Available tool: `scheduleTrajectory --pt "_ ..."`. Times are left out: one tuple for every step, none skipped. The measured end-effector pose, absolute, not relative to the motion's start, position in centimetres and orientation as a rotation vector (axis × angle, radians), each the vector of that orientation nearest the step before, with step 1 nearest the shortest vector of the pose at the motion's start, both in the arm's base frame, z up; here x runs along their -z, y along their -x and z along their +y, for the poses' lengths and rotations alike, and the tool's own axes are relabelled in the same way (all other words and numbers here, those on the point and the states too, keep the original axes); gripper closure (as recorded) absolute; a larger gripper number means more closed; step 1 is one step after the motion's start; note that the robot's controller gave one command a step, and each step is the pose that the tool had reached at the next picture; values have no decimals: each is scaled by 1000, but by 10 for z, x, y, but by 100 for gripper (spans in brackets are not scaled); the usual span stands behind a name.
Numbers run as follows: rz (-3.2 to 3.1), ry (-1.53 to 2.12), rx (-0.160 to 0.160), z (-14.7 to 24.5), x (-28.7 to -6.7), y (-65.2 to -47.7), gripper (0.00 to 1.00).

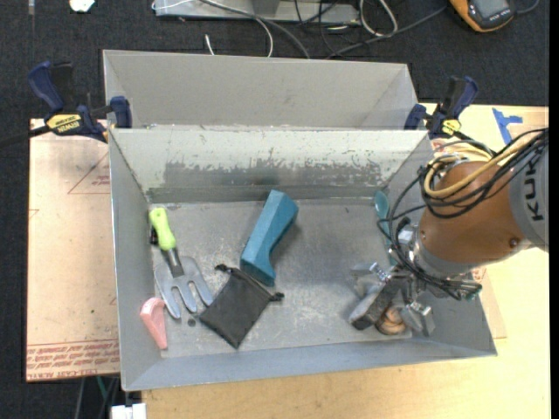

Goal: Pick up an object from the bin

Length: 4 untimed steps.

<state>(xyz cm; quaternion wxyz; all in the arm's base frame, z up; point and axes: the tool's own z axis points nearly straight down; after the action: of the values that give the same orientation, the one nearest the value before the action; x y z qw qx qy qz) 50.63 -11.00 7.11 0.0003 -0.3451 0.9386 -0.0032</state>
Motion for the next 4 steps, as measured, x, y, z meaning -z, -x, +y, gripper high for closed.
scheduleTrajectory --pt "2840 1297 8 -122 -75 -493 100" --pt "2839 1299 9 -122 -75 -493 100" --pt "2838 1300 9 -122 -75 -493 100" --pt "2837 1300 10 -121 -75 -493 100"
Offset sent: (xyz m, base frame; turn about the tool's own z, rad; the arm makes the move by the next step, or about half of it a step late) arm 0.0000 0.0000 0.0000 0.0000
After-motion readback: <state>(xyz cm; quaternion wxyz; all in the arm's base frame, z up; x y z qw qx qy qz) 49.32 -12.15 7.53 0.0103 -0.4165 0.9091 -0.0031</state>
